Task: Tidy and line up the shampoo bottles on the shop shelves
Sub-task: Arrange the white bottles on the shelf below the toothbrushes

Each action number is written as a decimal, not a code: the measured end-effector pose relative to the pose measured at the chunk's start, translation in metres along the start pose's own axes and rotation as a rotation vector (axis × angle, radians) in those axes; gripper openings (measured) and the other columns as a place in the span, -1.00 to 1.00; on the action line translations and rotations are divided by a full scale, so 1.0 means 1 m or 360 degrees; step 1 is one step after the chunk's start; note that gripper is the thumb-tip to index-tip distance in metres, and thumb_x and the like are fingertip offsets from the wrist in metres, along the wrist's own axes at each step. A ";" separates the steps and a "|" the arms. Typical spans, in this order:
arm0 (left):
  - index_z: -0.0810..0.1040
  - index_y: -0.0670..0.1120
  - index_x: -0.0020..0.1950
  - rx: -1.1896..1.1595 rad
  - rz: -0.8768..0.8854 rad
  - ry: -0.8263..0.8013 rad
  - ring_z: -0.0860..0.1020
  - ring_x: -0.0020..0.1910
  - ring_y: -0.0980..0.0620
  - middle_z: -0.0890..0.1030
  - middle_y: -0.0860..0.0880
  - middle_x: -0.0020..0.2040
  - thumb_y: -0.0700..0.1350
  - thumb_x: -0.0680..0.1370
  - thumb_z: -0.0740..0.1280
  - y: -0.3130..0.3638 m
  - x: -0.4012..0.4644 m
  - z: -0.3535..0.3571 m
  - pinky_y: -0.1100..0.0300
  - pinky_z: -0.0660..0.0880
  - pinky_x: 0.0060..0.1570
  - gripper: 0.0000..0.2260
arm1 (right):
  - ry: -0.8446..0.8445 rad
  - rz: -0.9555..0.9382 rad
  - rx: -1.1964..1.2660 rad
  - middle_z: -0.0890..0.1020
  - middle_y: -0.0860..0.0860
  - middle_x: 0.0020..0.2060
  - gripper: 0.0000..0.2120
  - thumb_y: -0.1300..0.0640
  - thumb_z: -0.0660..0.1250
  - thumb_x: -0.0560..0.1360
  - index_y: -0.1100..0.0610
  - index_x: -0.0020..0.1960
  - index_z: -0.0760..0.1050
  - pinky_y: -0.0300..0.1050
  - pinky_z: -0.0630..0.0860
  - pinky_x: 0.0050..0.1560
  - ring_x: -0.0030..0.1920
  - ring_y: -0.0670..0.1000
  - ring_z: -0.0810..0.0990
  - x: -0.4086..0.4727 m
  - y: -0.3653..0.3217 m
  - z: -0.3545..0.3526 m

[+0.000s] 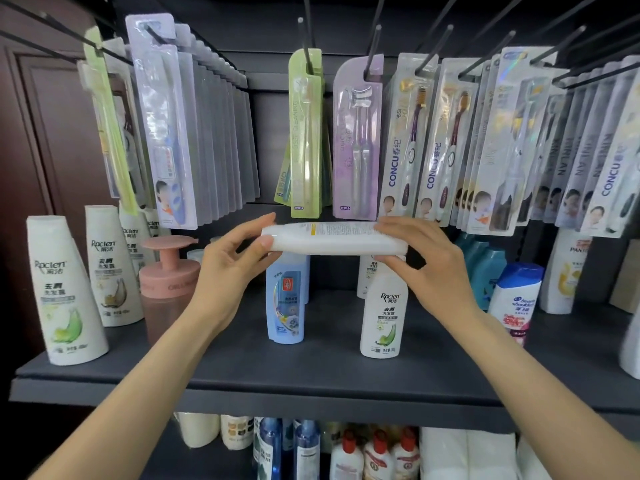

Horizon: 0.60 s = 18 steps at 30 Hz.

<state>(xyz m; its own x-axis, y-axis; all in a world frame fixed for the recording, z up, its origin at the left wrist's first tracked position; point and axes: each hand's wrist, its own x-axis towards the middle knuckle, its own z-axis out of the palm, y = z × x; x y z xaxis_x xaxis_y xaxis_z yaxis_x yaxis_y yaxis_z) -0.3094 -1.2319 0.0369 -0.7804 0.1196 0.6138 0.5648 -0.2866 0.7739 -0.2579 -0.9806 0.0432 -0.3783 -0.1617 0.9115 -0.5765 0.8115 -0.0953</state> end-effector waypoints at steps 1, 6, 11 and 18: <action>0.53 -0.02 0.20 0.0002 -0.0018 0.0014 0.60 0.04 0.09 0.64 0.04 0.05 -0.23 0.55 0.24 0.001 0.002 0.000 0.15 0.56 0.07 -0.74 | -0.0051 0.0140 0.0113 0.53 -0.17 0.12 -0.62 0.19 0.43 0.42 -0.01 0.21 0.50 -0.45 0.26 0.26 0.15 -0.23 0.43 0.000 -0.003 -0.001; 0.49 0.00 0.27 0.0064 -0.0029 -0.0075 0.60 0.09 0.06 0.67 0.06 0.00 -0.22 0.51 0.30 0.008 0.004 0.001 0.14 0.57 0.04 -0.66 | -0.0173 0.0685 0.0706 0.60 -0.17 0.04 -0.69 0.20 0.39 0.45 -0.13 0.09 0.51 -0.31 0.51 0.08 0.07 -0.19 0.56 0.000 -0.009 -0.002; 0.56 -0.05 0.14 0.0101 0.0085 -0.0014 0.62 -0.04 0.14 0.67 0.04 -0.10 -0.30 0.53 0.28 0.015 0.006 0.015 0.24 0.57 -0.02 -0.75 | -0.0281 0.0750 0.0741 0.66 -0.16 -0.03 -0.76 0.17 0.41 0.44 -0.14 0.00 0.55 -0.22 0.54 0.04 0.01 -0.17 0.62 0.001 -0.007 -0.003; 0.55 0.15 0.13 0.0823 0.0265 0.0011 0.54 -0.02 0.11 0.52 -0.11 0.03 -0.03 0.50 0.36 0.003 0.015 0.022 0.27 0.48 0.08 -0.79 | -0.0289 0.0550 0.0171 0.57 -0.13 0.05 -0.77 0.14 0.40 0.46 -0.04 0.10 0.58 -0.60 0.24 0.11 0.10 -0.21 0.47 0.005 0.008 -0.011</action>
<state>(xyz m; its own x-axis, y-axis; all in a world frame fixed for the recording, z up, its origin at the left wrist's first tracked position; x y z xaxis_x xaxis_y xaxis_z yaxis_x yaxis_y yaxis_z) -0.3132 -1.2097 0.0515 -0.6699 0.1060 0.7348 0.7379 0.2042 0.6433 -0.2563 -0.9686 0.0512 -0.6792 0.0060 0.7339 -0.4619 0.7736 -0.4338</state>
